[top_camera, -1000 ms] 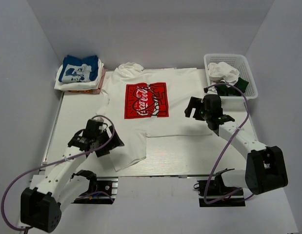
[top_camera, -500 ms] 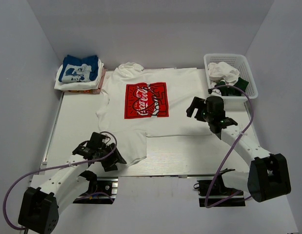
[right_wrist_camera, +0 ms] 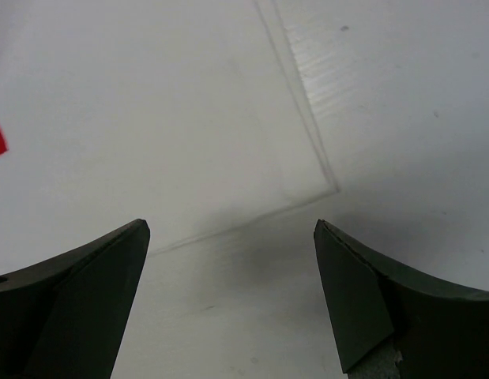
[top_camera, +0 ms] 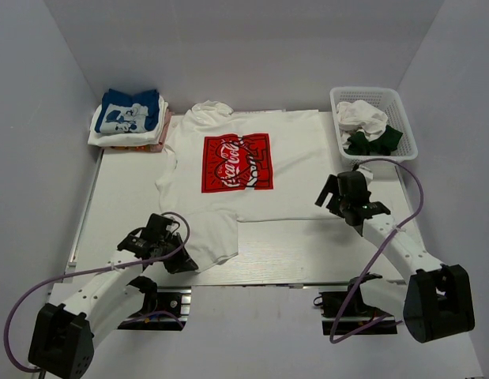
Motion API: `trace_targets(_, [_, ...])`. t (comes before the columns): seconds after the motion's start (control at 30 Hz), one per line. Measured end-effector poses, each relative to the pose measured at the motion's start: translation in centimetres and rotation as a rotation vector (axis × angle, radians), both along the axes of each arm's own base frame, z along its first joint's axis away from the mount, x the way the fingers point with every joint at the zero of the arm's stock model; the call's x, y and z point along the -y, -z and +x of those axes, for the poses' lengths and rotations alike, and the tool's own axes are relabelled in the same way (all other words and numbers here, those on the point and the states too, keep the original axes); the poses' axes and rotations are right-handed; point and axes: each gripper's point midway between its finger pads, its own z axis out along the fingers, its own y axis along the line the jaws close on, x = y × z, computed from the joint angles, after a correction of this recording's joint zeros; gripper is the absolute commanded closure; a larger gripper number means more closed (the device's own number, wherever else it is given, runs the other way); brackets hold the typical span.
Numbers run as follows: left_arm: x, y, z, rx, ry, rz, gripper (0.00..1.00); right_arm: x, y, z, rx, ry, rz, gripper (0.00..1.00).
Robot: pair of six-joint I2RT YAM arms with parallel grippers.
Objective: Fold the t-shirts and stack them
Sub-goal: Grap the side of the flattened tshirt closest away from the robot with both arms
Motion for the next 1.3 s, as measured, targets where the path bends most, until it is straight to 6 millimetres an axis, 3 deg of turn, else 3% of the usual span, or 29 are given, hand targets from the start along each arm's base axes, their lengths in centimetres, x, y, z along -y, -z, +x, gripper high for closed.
trace_targets(0.27, [1.0, -3.3, 2.4, 0.101, 0.059, -0.025, 1.00, 2.8, 4.2, -3.8, -0.131, 0.084, -0.055, 0.17])
trace_targets(0.47, [1.5, -4.3, 3.2, 0.128, 0.097, -0.036, 1.00, 2.8, 6.8, -3.7, -0.219, 0.091, -0.062, 0.17])
trace_targets(0.57, [1.7, -4.9, 3.6, 0.149, 0.104, -0.042, 1.00, 2.7, 6.7, -2.6, -0.210, 0.096, -0.051, 0.22])
trace_targets(0.7, [2.0, -6.2, 4.7, 0.201, 0.114, -0.051, 1.00, 2.5, 6.8, -1.5, -0.196, 0.097, -0.036, 0.34])
trace_targets(0.8, [2.3, -7.5, 6.0, 0.242, 0.117, -0.048, 1.00, 2.4, 6.8, -0.8, -0.185, 0.100, -0.026, 0.57])
trace_targets(0.83, [2.4, -7.9, 6.6, 0.261, 0.119, -0.047, 1.00, 2.5, 6.8, -0.6, -0.180, 0.102, -0.023, 0.74])
trace_targets(0.93, [2.7, -8.9, 8.2, 0.316, 0.114, -0.046, 1.00, 2.2, 7.0, -0.5, -0.184, 0.093, -0.011, 0.92])
trace_targets(1.07, [3.2, -10.5, 10.3, 0.372, 0.106, -0.040, 1.00, 2.0, 6.9, -0.5, -0.187, 0.072, -0.013, 1.00])
trace_targets(1.3, [4.1, -14.2, 15.5, 0.475, 0.073, -0.023, 1.00, 1.5, 4.4, 1.7, -0.138, 0.017, -0.028, 1.00])
